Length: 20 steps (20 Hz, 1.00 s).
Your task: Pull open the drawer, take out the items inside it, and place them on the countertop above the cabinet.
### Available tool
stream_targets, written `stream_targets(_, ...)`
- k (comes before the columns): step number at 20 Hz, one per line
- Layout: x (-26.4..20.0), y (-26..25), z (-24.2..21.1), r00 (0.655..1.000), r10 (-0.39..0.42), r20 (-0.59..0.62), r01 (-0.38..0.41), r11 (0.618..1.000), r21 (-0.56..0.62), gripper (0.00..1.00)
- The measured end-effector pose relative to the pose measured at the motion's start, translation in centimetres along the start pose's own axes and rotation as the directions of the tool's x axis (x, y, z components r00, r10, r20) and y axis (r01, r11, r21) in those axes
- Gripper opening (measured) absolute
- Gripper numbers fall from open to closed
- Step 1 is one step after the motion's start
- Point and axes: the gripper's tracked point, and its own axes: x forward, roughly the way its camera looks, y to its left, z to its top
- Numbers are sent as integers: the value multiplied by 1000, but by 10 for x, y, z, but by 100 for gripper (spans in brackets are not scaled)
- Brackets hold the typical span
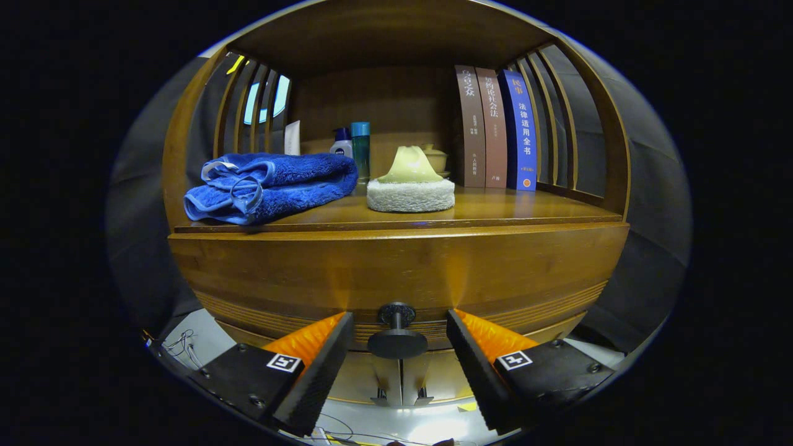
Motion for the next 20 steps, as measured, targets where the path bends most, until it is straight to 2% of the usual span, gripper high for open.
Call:
stream_targets(5, -71, -6, 43, 993, 8, 120, -8, 1000, 0, 99)
stream_targets(7, -111, -3, 67, 985, 7, 171, -18, 998, 63, 99)
stream_targets(8, -132, 2, 80, 978, 20, 207, -39, 995, 88, 99)
stream_targets(12, -201, -6, 123, 937, 11, 348, -22, 999, 25, 99)
stream_targets(16, -252, -20, 133, 938, 29, 344, -46, 998, 42, 99)
stream_targets(20, -277, -39, 137, 945, 35, 324, -55, 997, 51, 98)
